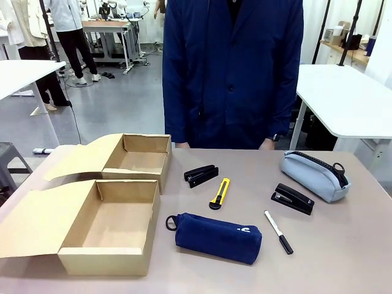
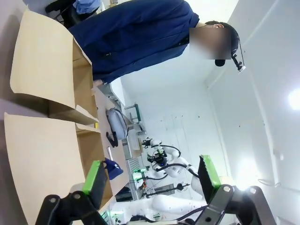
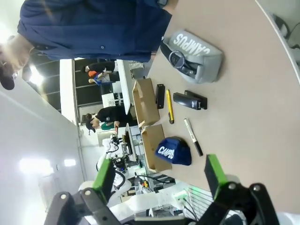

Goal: Place items inside the box.
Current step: Pick up a Pencil pouch or Stapler and place it inside the Mailer Box closest to the robot.

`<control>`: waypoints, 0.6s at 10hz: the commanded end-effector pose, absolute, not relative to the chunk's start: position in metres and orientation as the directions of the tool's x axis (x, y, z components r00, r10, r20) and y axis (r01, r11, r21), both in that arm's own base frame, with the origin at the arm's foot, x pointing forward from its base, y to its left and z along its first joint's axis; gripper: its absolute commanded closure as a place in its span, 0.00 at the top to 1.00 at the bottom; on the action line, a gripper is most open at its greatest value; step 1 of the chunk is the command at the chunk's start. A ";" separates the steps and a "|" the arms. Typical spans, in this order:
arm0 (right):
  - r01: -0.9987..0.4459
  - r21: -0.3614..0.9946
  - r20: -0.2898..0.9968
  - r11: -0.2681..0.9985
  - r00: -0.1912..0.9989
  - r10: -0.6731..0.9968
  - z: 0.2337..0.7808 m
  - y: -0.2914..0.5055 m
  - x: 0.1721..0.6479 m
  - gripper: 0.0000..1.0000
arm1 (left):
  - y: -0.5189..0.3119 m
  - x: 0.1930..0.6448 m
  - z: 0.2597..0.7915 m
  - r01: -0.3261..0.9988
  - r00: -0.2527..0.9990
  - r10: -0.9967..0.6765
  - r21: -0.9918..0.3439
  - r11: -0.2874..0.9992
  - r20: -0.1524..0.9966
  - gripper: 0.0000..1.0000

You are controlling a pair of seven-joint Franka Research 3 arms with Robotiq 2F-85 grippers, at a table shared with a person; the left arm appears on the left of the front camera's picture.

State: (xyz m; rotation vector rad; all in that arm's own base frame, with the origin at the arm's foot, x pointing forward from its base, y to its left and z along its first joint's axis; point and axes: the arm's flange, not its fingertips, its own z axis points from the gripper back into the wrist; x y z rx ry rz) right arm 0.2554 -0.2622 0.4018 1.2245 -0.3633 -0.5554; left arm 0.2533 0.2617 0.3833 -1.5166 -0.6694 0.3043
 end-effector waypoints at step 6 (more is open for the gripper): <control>0.007 0.750 0.244 0.661 0.927 -0.286 0.446 -0.118 0.296 1.00 | 0.262 0.249 0.385 0.234 0.795 0.558 -0.969 0.077 0.237 1.00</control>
